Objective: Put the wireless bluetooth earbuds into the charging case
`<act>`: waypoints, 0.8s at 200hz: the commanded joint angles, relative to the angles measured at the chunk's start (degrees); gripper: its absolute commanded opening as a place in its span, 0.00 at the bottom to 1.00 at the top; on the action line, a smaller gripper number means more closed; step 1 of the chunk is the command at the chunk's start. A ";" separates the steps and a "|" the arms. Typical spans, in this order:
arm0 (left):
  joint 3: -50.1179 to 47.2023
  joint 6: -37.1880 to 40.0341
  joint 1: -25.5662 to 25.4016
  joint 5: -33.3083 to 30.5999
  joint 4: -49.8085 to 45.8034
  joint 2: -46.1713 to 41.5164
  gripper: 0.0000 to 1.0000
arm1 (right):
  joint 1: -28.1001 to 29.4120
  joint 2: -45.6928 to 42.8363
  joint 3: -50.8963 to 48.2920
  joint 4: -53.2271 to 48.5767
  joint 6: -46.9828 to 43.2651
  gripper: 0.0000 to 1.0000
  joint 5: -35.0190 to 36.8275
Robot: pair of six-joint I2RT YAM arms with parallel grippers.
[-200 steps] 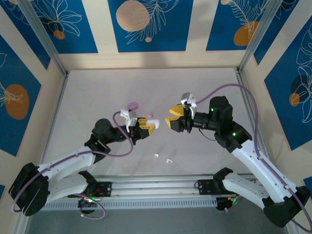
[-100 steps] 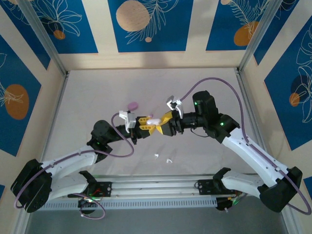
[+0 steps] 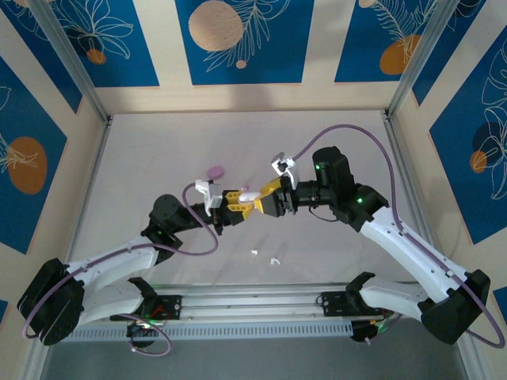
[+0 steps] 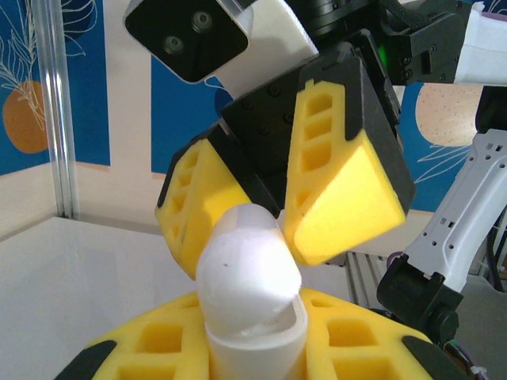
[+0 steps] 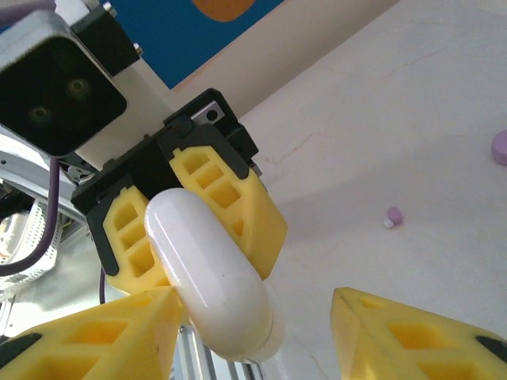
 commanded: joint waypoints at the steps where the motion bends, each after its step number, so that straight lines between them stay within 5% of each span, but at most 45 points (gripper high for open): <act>1: 1.47 0.76 -0.91 3.45 1.98 -1.70 0.16 | -0.88 -0.46 1.58 2.35 2.02 0.53 3.09; 94: 1.14 1.89 -1.00 -3.18 -2.30 -3.37 0.17 | -1.14 -5.37 1.53 3.96 3.70 0.56 1.46; 123: 0.15 3.63 -0.98 -9.26 -3.59 -5.09 0.17 | -2.49 -9.83 2.47 -1.95 8.18 0.56 12.11; 160: -0.35 4.12 -0.95 -18.17 -6.94 -7.79 0.17 | -8.68 -10.71 2.31 -18.92 16.44 0.44 23.68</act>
